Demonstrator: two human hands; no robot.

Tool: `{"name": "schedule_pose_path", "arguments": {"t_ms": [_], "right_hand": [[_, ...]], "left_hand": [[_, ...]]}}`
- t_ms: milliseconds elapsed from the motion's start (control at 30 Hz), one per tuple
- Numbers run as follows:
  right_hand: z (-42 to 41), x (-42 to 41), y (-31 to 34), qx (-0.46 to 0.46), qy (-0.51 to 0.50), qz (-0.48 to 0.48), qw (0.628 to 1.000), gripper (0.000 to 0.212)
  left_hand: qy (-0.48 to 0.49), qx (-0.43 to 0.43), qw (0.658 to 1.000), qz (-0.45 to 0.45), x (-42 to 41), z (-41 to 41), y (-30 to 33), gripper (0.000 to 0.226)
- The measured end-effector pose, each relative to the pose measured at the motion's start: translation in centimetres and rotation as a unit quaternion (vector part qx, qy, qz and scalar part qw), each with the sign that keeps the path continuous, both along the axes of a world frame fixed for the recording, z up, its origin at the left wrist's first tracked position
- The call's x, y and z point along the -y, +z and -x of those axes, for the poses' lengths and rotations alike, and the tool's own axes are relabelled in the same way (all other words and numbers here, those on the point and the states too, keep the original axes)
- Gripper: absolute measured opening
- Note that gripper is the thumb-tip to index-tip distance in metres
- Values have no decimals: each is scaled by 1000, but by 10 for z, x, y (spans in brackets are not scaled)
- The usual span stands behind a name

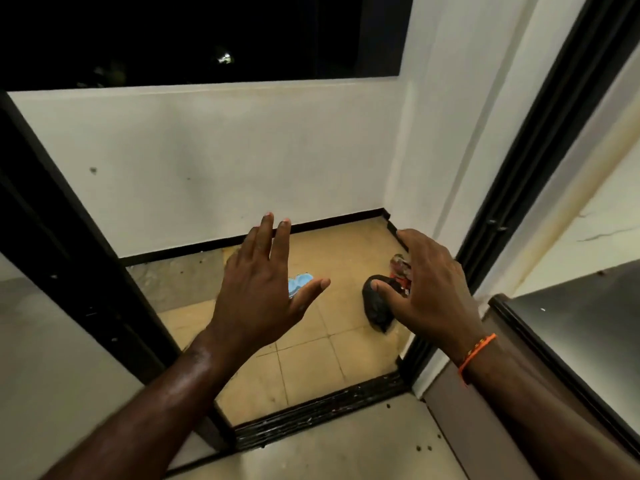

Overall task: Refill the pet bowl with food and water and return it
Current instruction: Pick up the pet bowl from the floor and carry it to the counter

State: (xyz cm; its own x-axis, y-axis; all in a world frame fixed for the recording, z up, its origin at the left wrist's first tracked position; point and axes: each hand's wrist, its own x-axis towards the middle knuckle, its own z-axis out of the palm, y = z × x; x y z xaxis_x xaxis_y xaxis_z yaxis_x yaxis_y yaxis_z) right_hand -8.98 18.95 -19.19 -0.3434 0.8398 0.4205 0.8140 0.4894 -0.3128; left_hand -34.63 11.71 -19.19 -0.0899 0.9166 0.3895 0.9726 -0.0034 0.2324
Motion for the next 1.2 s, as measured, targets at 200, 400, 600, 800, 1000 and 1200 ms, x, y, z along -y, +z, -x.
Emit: {"name": "schedule_pose_path", "arguments": {"t_ms": [200, 400, 600, 800, 1000, 1200], "right_hand": [[32, -98, -39, 21, 67, 23, 997, 87], [49, -200, -66, 30, 112, 53, 992, 88], [54, -284, -90, 67, 164, 108, 978, 91], [72, -348, -113, 73, 155, 147, 974, 90], [107, -415, -140, 87, 150, 176, 969, 90], [166, -507, -193, 134, 135, 221, 956, 103]], "left_hand": [[65, 14, 997, 35, -66, 14, -35, 104], [110, 30, 992, 62, -147, 15, -62, 100], [152, 54, 984, 81, -212, 16, -71, 102], [172, 63, 977, 110, -272, 34, -89, 101], [175, 72, 971, 148, -346, 69, -122, 101], [171, 85, 961, 198, -448, 134, -184, 105]]}}
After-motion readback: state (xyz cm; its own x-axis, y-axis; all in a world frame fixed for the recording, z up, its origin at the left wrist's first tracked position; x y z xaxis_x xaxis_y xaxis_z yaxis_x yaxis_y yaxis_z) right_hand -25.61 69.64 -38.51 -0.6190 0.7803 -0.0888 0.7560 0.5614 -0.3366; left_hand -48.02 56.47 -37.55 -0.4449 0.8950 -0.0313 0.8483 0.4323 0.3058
